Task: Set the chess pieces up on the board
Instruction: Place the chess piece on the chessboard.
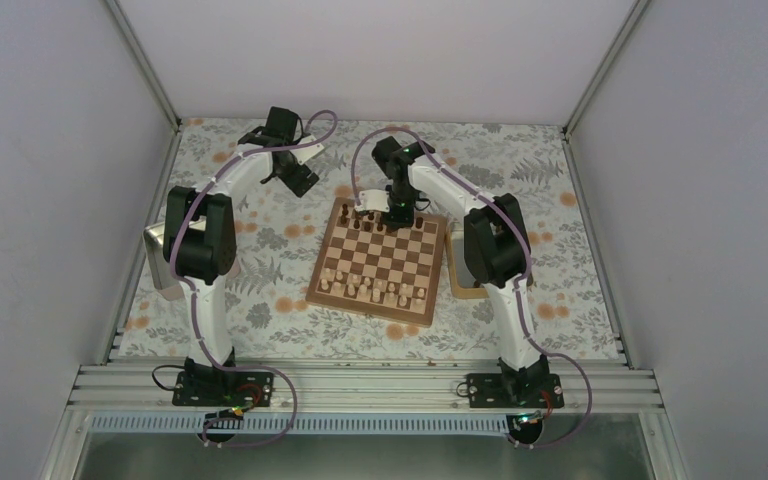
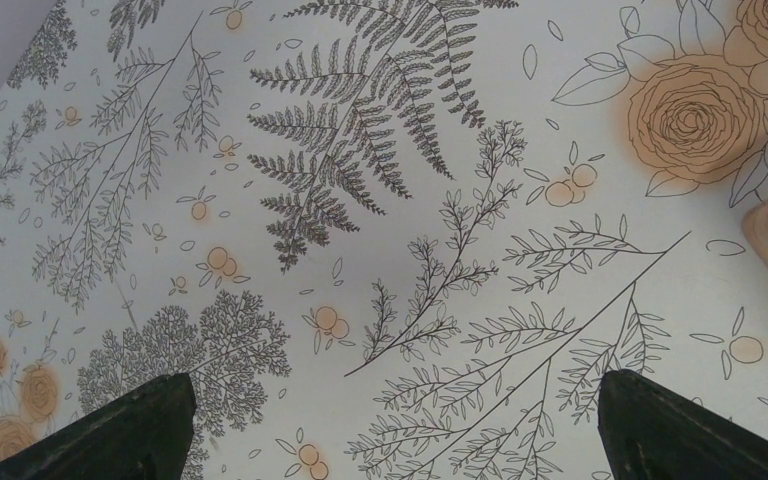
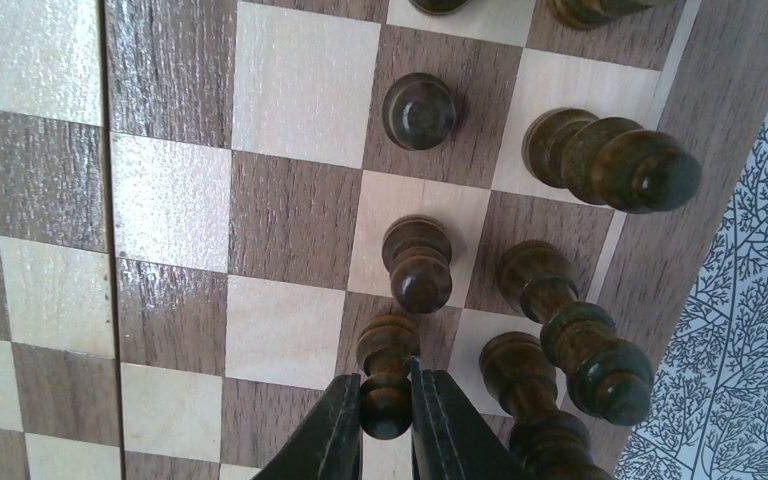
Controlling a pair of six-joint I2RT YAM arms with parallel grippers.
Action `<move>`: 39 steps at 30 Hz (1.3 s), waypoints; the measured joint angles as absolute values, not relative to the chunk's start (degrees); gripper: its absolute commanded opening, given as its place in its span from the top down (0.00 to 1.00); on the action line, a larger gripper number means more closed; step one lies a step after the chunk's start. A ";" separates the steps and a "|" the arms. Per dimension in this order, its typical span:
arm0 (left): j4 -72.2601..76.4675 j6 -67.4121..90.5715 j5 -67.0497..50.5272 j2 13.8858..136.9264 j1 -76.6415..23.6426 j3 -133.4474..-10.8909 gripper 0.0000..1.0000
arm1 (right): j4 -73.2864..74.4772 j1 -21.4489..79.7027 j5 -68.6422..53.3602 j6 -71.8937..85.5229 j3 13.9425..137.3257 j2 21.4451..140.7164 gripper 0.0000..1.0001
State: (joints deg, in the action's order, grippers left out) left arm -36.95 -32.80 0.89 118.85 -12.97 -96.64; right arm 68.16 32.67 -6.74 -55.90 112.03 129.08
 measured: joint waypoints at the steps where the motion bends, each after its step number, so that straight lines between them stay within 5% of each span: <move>1: -36.95 -32.80 0.89 118.85 -12.97 -96.64 0.00 | 68.16 32.67 -6.72 -55.90 112.03 129.08 0.87; 16: -36.95 -32.82 0.89 118.85 -12.97 -96.64 0.00 | 68.14 32.60 -5.37 -55.88 111.81 129.08 0.85; 31: -36.95 -32.80 0.89 118.76 -12.97 -96.64 0.00 | 68.29 32.56 -5.69 -55.92 111.72 128.68 0.72; 39: -36.95 -32.82 0.89 118.74 -12.99 -96.64 0.00 | 69.89 29.30 -8.64 -55.42 111.28 117.51 0.66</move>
State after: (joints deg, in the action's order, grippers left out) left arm -36.95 -32.82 0.89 118.74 -12.99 -96.64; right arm 69.89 29.30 -8.64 -55.42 111.28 117.51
